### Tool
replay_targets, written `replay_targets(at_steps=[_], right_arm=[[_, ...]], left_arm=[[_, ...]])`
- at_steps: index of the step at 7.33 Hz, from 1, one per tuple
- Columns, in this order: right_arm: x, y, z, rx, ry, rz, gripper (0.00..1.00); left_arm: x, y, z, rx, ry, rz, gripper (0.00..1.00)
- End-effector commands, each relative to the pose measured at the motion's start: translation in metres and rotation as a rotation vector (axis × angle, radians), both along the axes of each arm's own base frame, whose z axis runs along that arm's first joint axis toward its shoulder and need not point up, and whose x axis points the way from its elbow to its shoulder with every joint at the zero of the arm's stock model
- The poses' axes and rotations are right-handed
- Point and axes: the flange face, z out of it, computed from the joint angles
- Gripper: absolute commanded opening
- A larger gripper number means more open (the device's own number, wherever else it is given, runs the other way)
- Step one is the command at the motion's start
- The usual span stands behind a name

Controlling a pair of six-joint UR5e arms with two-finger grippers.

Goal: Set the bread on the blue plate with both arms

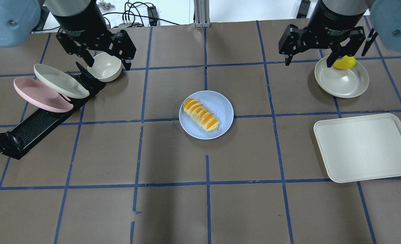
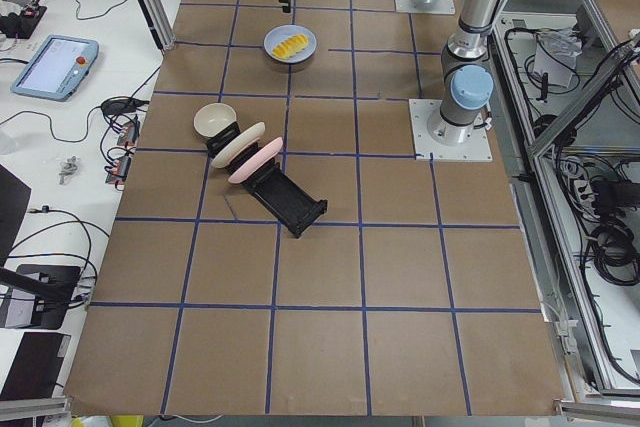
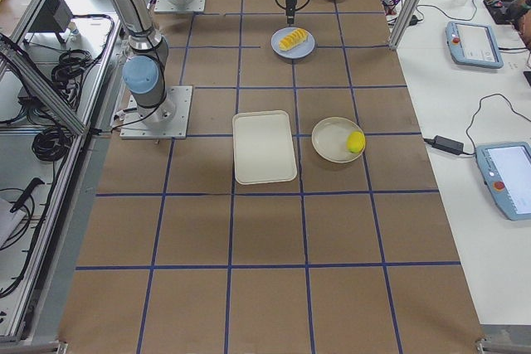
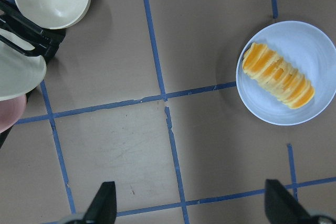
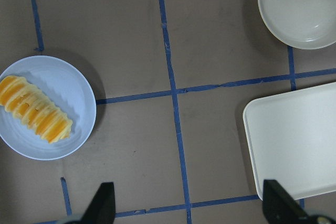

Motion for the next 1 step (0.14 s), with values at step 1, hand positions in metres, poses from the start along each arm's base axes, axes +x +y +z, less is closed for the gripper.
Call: replay_targets(at_steps=[1], right_arm=[[-0.0008, -0.0008, -0.0011, 0.002, 0.001, 0.0, 1.0]], left_arm=[[-0.0005, -0.0028, -0.0015, 0.001, 0.0, 0.005, 1.0]])
